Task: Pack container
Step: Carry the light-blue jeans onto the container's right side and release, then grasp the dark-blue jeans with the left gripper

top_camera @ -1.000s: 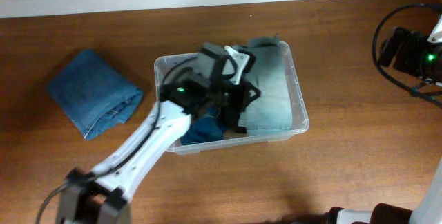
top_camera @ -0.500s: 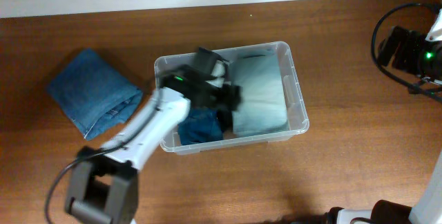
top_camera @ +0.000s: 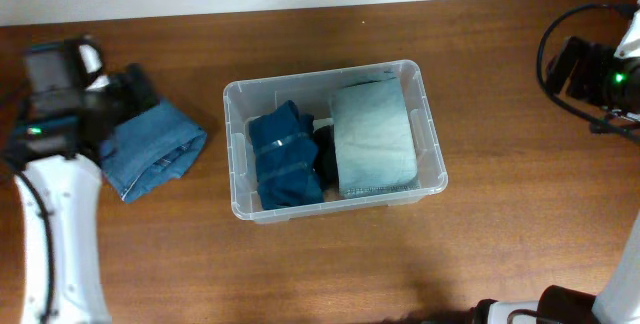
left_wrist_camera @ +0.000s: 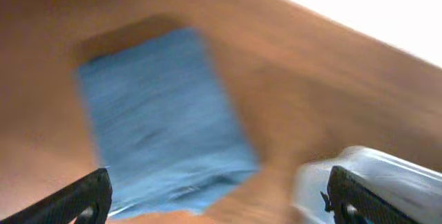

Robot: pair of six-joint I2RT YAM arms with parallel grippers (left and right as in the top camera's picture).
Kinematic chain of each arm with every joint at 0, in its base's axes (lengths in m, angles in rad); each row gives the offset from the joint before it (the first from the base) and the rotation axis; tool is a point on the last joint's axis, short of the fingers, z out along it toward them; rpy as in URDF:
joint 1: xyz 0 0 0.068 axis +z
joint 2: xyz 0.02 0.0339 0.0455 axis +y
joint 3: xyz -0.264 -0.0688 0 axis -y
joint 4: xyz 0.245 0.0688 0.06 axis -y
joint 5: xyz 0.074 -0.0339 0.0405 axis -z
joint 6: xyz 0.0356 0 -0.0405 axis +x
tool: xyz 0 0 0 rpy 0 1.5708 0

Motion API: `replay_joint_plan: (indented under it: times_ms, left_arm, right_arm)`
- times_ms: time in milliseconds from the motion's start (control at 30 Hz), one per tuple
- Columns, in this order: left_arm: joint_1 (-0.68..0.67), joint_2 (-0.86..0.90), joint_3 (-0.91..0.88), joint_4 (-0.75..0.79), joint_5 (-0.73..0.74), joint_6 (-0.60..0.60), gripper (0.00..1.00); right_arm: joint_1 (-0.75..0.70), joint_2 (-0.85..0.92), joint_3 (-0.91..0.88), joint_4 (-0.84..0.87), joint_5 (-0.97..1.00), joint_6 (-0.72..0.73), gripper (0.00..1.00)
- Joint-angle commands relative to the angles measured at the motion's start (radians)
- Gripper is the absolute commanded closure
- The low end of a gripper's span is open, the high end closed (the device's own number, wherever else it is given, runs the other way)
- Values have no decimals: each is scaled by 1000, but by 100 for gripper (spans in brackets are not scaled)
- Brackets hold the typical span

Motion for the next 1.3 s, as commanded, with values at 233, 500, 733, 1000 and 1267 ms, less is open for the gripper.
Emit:
replay_joint_plan:
  times_ms: [233, 500, 733, 1000, 1267]
  left_arm:
    - [295, 391, -6, -28, 204, 10, 1]
    - [320, 607, -6, 76, 411, 98, 1]
    - [319, 642, -3, 53, 608, 164, 83]
    - [311, 410, -3, -24, 707, 195, 99]
    - [201, -15, -3, -22, 769, 195, 99]
  right_arm:
    - [-4, 37, 0, -19, -10, 4, 2]
    - [-3, 47, 0, -19, -29, -11, 2]
    - [-4, 48, 0, -19, -29, -23, 1]
    - [-4, 48, 0, -24, -29, -23, 1]
    - [-4, 48, 0, -25, -29, -23, 1]
